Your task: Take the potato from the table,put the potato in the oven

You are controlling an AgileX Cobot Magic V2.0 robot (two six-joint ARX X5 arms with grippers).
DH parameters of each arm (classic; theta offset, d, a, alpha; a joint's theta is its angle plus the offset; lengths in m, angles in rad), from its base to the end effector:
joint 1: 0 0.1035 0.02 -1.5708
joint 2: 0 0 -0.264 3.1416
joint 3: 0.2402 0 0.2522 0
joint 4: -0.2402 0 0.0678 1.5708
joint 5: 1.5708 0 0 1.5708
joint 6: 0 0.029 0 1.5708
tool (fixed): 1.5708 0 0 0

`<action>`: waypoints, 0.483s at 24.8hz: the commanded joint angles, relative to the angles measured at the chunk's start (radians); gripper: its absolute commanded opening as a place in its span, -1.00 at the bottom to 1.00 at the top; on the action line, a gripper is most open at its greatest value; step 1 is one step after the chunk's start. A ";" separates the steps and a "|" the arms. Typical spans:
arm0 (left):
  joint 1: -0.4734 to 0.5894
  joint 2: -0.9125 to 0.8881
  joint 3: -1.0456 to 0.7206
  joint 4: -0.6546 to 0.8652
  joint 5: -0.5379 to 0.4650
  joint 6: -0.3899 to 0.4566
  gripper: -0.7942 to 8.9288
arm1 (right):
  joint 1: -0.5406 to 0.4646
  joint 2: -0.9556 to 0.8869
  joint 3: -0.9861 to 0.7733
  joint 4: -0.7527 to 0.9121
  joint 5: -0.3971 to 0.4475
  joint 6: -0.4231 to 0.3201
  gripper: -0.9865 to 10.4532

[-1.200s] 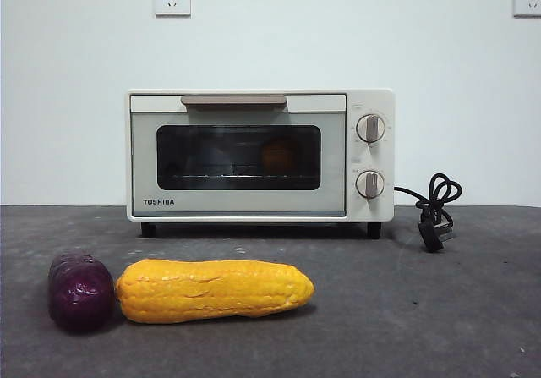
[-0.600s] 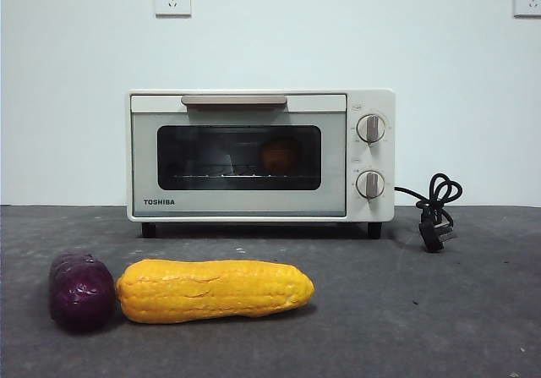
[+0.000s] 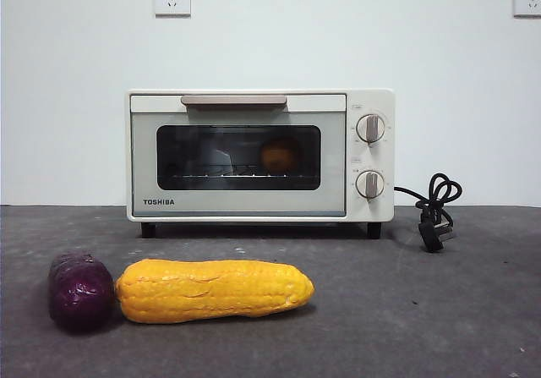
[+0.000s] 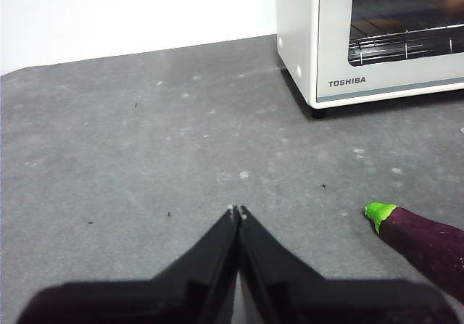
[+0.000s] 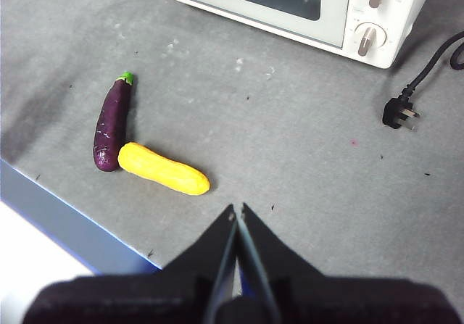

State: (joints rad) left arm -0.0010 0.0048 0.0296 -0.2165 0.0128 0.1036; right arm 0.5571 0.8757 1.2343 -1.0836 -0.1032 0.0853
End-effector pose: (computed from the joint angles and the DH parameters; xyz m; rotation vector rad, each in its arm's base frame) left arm 0.0944 -0.0005 0.1524 0.1022 0.1908 -0.0237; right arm 0.1101 0.0721 0.3843 -0.0873 0.7445 0.5989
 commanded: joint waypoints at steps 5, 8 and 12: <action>0.002 -0.003 -0.011 -0.008 0.005 -0.010 -0.84 | -0.066 -0.043 -0.005 0.079 0.004 -0.052 -0.83; 0.002 -0.003 -0.011 -0.008 0.006 -0.010 -0.84 | -0.225 -0.127 -0.071 0.253 -0.073 -0.046 -0.83; 0.002 -0.003 -0.011 -0.008 0.006 -0.010 -0.84 | -0.429 -0.297 -0.275 0.494 -0.126 -0.043 -0.83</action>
State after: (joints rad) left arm -0.0010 0.0048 0.0296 -0.2165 0.0139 0.1036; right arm 0.1329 0.5812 0.9791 -0.5995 -0.2325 0.0406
